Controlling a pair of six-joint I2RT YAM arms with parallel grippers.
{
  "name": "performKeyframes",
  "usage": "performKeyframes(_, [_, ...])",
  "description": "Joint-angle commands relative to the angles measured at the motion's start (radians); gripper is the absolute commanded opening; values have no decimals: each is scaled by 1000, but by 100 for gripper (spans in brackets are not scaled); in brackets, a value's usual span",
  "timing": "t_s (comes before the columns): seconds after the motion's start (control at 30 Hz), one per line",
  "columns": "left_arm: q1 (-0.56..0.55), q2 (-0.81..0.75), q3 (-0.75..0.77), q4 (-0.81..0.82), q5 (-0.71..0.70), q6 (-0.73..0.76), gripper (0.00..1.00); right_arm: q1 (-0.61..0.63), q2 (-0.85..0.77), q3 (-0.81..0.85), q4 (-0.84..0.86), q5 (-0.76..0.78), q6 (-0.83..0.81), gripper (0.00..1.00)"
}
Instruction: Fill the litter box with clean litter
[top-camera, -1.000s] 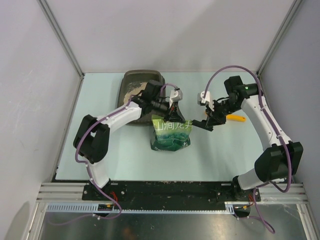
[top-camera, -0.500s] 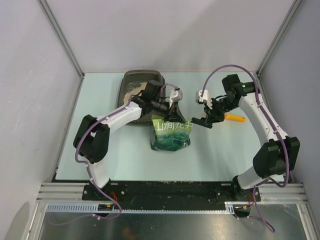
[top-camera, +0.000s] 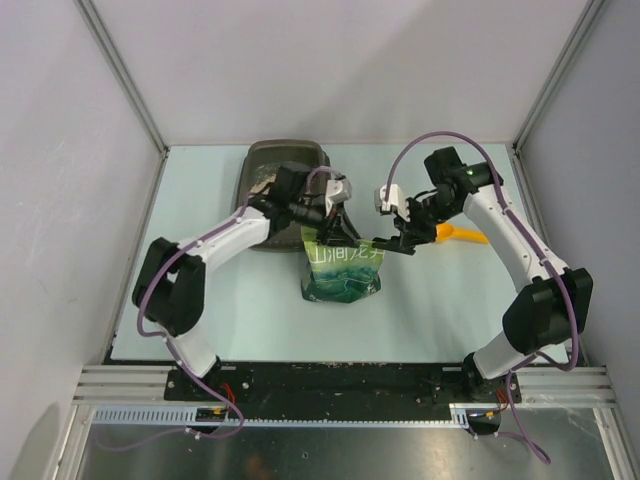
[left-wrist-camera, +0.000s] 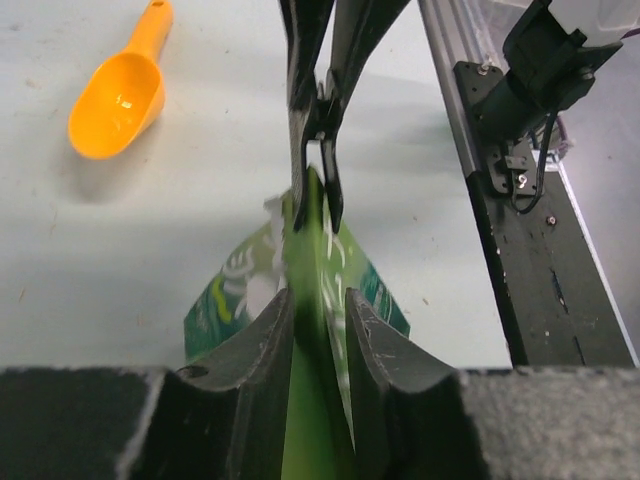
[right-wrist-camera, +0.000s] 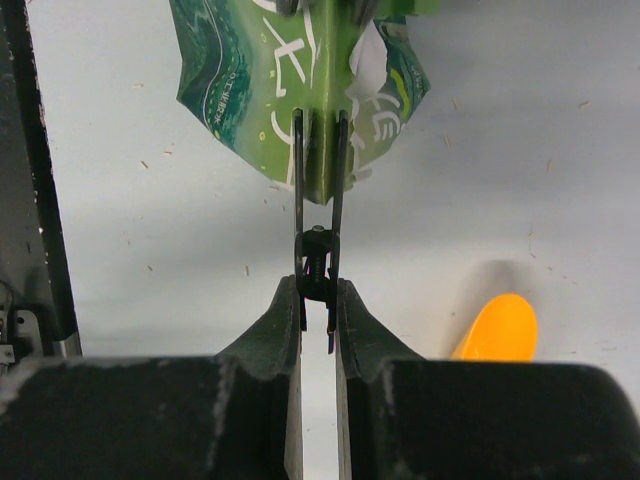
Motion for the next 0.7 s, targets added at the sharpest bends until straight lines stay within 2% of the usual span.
performKeyframes(0.0, [83,-111,-71,8,26,-5,31,31,17,54,11,22,-11,0])
performKeyframes(0.27, [140,-171,-159,-41,65,-2,29,93,37,72,37,33,10,0])
performKeyframes(0.4, [144,-170,-151,-53,75,21,11,119,58,80,48,38,21,0])
performKeyframes(0.5, [143,-160,-128,-55,88,18,2,140,72,95,48,45,24,0])
performKeyframes(0.67, [141,-151,-92,-53,89,15,0,165,98,118,60,59,47,0])
